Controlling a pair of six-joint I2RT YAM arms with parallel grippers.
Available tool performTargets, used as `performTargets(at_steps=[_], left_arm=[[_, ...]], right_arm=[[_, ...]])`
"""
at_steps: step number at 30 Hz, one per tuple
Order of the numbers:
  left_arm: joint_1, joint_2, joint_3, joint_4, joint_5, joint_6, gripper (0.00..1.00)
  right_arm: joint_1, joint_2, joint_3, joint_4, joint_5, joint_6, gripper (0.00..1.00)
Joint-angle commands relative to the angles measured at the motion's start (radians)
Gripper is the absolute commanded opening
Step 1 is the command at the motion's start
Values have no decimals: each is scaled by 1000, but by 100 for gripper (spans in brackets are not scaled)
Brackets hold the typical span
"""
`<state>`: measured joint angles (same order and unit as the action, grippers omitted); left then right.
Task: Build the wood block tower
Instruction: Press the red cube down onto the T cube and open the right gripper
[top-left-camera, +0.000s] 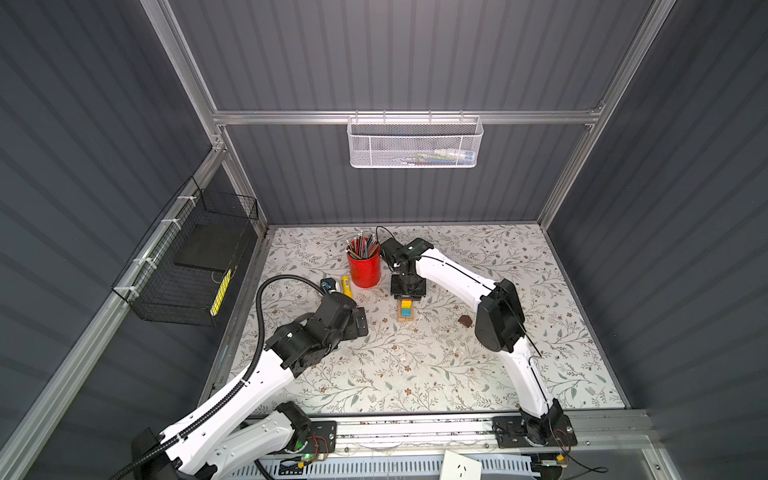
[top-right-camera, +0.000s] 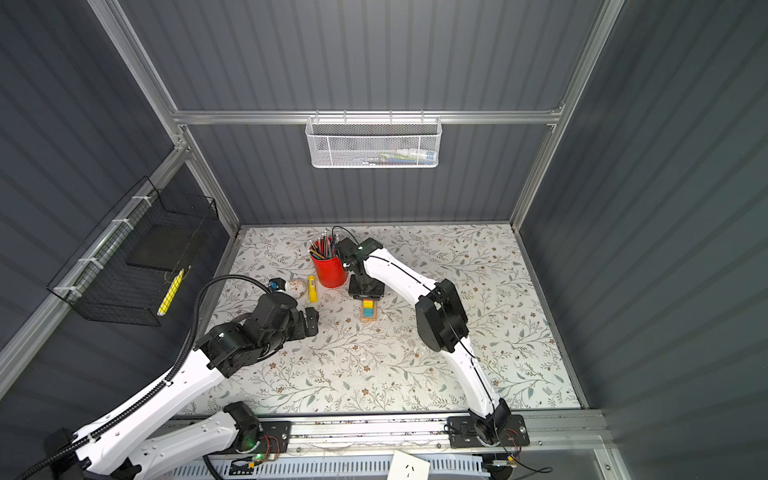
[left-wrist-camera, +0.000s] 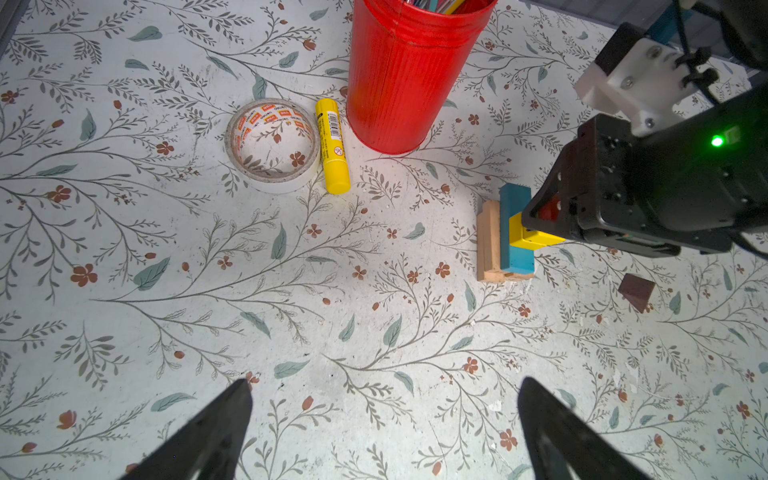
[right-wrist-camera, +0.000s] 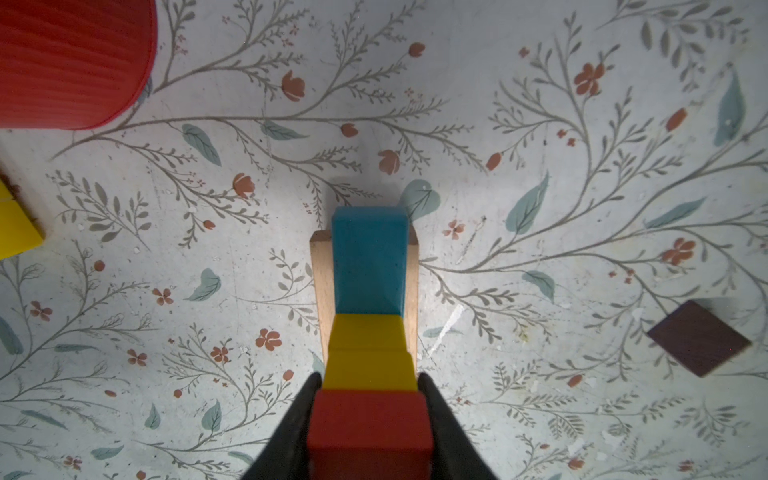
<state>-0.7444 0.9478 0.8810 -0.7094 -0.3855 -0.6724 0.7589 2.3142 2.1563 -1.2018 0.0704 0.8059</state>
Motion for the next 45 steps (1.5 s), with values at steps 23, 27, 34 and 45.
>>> performTargets(at_steps=[23, 27, 34, 45], left_arm=[[5, -3, -3, -15, -23, 7, 100], [6, -7, -5, -16, -26, 2, 100], [6, -7, -5, -18, -27, 2, 100], [6, -3, 10, -21, -20, 13, 100]], right_arm=[[-3, 30, 36, -16, -33, 5, 48], [-3, 32, 34, -15, -31, 5, 48], [-3, 37, 35, -9, -38, 6, 47], [-3, -34, 15, -20, -12, -5, 58]])
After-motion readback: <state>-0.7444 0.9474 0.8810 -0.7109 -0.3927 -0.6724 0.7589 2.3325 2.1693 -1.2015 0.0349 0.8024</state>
